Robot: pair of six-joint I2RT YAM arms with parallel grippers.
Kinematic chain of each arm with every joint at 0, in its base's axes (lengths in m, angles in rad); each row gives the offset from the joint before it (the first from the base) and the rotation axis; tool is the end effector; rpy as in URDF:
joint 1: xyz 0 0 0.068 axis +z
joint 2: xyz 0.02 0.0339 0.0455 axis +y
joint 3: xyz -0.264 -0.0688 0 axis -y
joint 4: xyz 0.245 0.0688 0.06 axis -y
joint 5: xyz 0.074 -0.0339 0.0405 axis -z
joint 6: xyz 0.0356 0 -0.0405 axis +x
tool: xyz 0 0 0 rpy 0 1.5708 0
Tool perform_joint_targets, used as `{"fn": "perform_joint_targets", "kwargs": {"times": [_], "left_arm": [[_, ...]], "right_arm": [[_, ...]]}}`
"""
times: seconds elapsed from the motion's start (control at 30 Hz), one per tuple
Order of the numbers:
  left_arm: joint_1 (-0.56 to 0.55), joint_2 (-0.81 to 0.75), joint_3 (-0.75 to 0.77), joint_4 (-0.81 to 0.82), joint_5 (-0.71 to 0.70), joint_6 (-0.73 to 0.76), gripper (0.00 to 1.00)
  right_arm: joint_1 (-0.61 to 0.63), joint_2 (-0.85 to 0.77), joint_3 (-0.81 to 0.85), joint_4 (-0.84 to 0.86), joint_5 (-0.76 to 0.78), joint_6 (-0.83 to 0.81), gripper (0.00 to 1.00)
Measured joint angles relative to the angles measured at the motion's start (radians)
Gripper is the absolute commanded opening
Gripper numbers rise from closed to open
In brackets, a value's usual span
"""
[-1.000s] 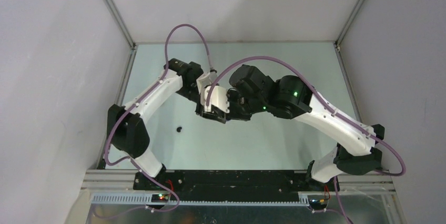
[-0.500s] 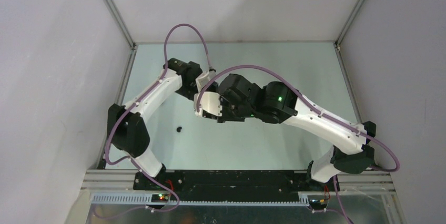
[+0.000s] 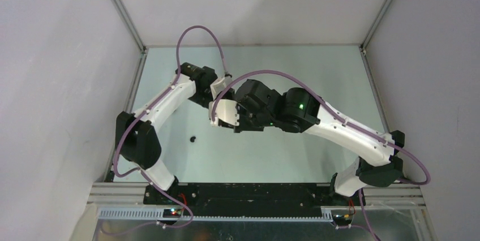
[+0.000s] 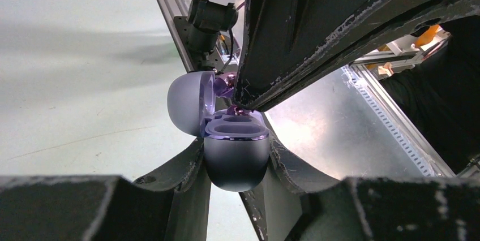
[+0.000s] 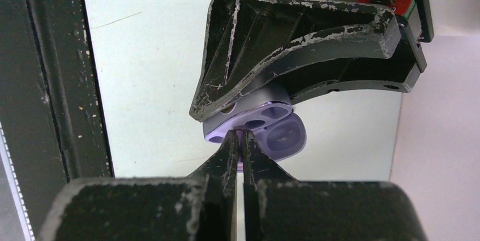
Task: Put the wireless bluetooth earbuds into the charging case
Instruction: Pick up the earbud from the charging case.
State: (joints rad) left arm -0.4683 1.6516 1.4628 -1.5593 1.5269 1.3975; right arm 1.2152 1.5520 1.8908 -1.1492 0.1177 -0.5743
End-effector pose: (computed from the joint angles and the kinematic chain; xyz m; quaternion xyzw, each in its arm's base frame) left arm 0.2337 -0.1581 0.3152 0.5417 0.4777 -0.6444 0.2514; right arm 0.1089 0.2812 0.4362 -0.7094 0.5971 0.0649 0.3688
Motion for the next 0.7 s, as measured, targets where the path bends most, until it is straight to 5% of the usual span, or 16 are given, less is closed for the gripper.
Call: {"fn": "perform_joint_targets", "kwargs": {"times": [0.7], "left_arm": [[0.078,-0.058,-0.017,-0.004,0.005,0.017,0.00]], "right_arm": [[-0.262,-0.059,0.092,0.092,-0.430,0.207,0.00]]}}
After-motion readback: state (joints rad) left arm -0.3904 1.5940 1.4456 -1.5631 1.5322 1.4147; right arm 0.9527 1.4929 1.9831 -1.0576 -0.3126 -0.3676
